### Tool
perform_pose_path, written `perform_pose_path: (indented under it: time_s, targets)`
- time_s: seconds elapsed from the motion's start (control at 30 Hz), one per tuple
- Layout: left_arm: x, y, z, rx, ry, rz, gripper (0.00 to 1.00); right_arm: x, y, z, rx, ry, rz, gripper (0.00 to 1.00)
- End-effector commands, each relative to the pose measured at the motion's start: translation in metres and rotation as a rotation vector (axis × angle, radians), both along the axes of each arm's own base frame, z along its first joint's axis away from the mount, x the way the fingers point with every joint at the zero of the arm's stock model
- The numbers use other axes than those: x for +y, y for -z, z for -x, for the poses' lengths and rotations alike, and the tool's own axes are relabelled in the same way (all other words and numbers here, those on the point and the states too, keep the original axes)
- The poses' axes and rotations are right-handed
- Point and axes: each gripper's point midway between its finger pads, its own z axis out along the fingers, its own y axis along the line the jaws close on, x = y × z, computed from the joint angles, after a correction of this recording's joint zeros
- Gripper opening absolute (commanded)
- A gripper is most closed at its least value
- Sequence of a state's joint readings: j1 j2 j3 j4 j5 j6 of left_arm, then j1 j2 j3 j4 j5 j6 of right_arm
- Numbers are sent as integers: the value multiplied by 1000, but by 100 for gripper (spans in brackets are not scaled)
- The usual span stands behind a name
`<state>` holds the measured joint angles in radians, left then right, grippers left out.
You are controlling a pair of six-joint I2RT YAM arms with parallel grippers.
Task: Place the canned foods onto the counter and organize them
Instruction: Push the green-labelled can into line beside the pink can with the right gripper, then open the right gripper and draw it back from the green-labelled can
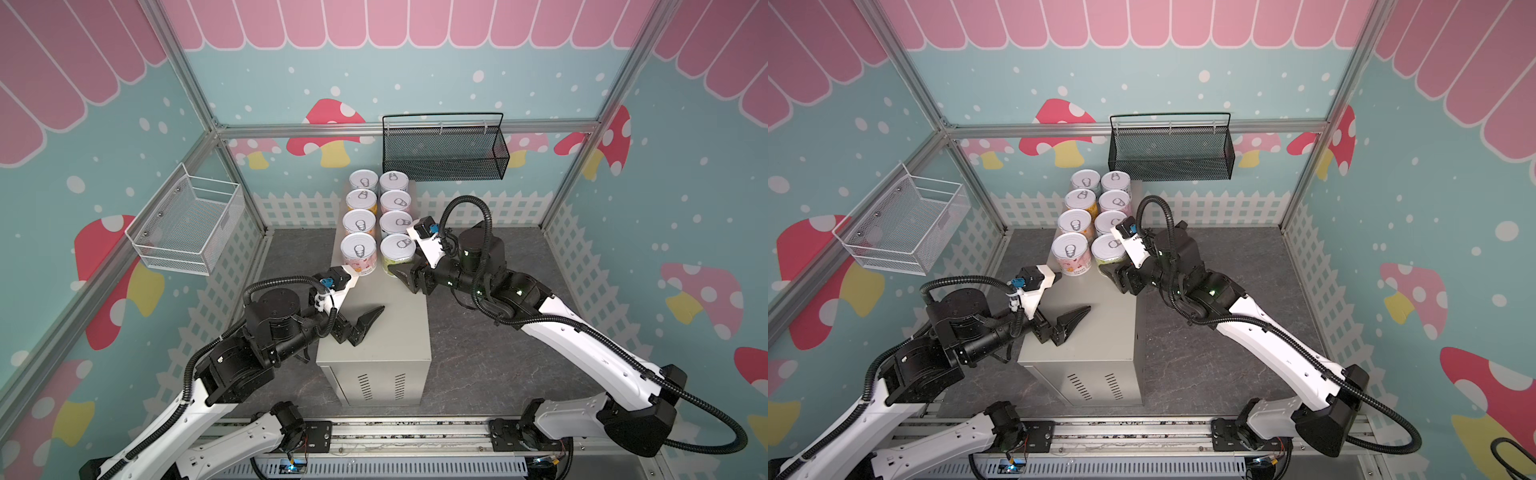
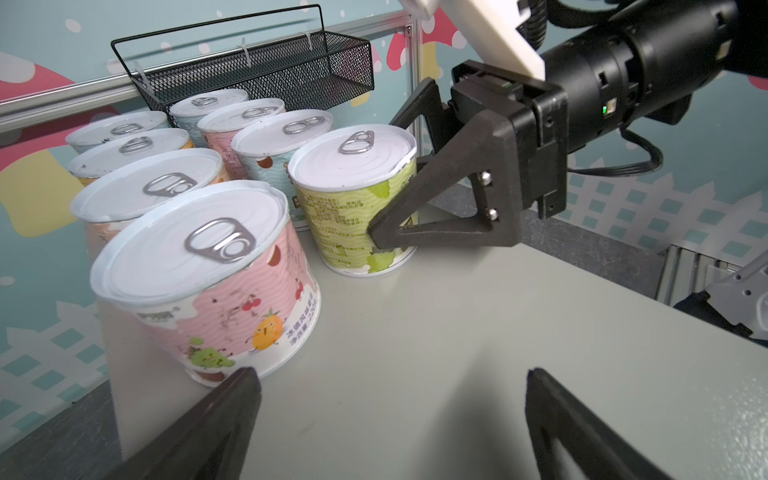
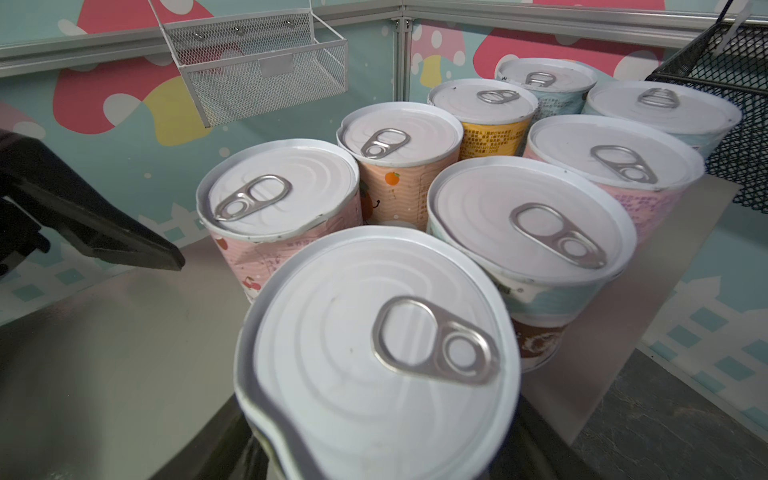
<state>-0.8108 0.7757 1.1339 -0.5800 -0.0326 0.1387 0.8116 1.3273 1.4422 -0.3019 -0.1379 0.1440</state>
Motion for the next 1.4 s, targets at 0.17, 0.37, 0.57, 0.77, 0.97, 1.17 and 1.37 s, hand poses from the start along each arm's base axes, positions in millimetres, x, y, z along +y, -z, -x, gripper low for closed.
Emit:
perform_pose_path:
  time_s: [0.17,0.37,0.57,0.77,0.97,1.17,1.37]
  targets:
    - [1,3,1,-1,6,-19,99,1,15,-7,20,25,29,72]
    - [1,4,0,0,5,-20,99,-1,17,-9,20,38,32,73]
    - [0,3,0,1,6,-20,99,0,18,-9,21,37,32,74]
    - [0,2,-1,-1,6,-22,99,-1,16,-8,17,32,27,76]
    - [-1,3,-1,1,11,-22,99,-2,14,-6,13,29,22,78]
    - [-2,3,-1,3,14,-23,99,-2,13,-4,15,18,19,82]
    - [-2,1,-1,1,14,-21,99,-8,9,1,7,20,14,91]
